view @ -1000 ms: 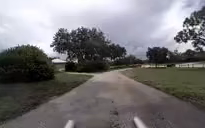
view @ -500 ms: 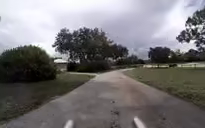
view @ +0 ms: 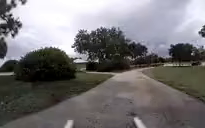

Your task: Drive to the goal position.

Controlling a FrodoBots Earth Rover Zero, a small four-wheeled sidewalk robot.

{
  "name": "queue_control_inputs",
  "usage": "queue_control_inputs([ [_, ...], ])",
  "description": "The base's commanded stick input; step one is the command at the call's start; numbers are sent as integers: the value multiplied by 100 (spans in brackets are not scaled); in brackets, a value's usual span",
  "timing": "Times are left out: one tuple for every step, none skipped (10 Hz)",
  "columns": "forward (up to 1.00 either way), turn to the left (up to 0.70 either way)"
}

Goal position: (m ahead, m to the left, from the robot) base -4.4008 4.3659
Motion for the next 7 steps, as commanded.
queue_control_inputs([
  [0,70],
  [0,70],
  [0,70],
  [0,70],
  [0,70],
  [0,70],
  [0,70],
])
